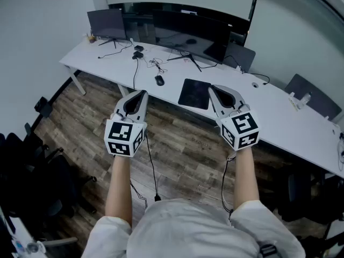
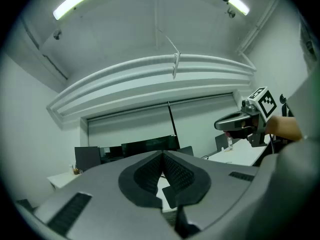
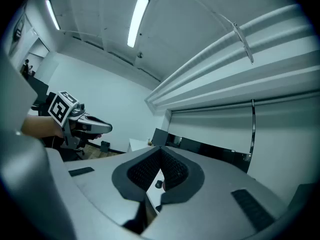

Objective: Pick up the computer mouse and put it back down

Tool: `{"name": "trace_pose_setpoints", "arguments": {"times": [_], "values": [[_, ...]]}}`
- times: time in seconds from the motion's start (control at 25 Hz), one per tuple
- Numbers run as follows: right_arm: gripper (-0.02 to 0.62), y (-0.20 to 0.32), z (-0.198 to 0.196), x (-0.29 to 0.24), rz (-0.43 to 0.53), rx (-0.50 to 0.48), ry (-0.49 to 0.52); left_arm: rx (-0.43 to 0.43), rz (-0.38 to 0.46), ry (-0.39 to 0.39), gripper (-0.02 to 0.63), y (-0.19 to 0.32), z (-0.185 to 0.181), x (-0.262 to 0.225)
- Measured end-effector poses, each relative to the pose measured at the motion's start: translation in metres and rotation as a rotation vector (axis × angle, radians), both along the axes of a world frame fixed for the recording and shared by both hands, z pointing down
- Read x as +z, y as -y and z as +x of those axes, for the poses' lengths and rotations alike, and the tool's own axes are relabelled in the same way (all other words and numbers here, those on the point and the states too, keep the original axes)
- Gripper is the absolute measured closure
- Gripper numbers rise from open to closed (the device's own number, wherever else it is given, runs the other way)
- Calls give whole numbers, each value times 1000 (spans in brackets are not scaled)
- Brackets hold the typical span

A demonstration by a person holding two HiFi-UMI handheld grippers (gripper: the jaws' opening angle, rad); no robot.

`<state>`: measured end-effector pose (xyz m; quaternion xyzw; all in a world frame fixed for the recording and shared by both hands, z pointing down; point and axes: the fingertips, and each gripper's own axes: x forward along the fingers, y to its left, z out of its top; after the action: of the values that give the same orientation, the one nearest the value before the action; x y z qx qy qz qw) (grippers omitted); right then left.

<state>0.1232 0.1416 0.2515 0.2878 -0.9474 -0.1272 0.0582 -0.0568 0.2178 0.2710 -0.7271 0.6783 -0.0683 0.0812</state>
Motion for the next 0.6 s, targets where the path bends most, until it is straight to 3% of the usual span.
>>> {"name": "trace_pose_setpoints", "arguments": {"times": [0.4,0.6], "values": [[581,30,29,8,-23,-59,34,-32,-15,1,591,26,29,9],[581,49,26,18,-55,-95,48,-66,-37,-4,591,37,25,18]]}}
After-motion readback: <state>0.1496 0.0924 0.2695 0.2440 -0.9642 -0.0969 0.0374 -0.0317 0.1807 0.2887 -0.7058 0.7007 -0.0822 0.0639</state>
